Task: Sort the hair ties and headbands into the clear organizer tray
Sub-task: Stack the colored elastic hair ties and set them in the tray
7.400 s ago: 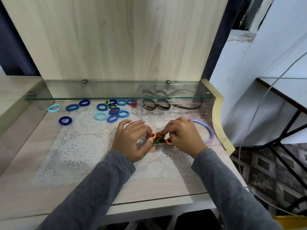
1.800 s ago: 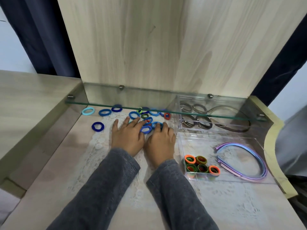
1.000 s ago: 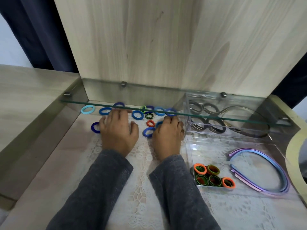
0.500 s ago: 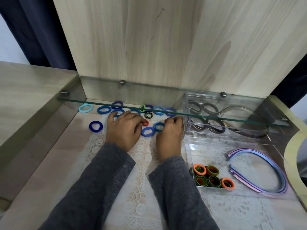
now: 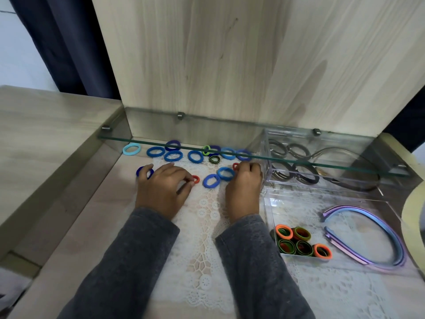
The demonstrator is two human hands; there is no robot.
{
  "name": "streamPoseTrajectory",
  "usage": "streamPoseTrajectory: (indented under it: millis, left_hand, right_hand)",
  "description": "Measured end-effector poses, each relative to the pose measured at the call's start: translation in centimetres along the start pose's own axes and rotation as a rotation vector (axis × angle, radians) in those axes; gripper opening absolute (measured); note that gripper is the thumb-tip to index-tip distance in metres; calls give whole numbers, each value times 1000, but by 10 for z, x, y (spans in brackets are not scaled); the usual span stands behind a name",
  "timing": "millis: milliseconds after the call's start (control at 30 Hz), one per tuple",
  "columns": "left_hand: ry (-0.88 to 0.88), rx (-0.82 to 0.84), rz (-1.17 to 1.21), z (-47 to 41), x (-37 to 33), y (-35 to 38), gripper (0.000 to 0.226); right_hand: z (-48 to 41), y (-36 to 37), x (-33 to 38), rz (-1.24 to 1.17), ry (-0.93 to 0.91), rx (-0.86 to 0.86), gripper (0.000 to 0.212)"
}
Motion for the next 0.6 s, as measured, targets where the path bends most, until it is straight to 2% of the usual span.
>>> streamPoseTrajectory:
  millis: [133, 367, 500, 600]
  left_hand:
    - [-2, 55, 1, 12, 3, -8, 11]
    - [8, 82, 61, 32, 3, -17, 7]
    - [-35, 118, 55, 40, 6, -18, 40]
    - [-90, 85, 65, 43, 9, -21, 30]
  right_hand:
    - [8, 2, 6, -43, -194, -92, 19]
    - [33, 5, 16, -16, -501, 143, 11]
    - [39, 4, 16, -21, -568, 203, 12]
    - [42, 1, 16, -2, -603, 235, 12]
Point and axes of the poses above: each hand's wrist, its own z-axis away from the middle knuckle, its own y-axis out of the palm, x = y × z, the point moved 1 cm from there along -z, towards the middle knuckle, and after that the axes turned 6 degrees about x, right-handed, at the moved point
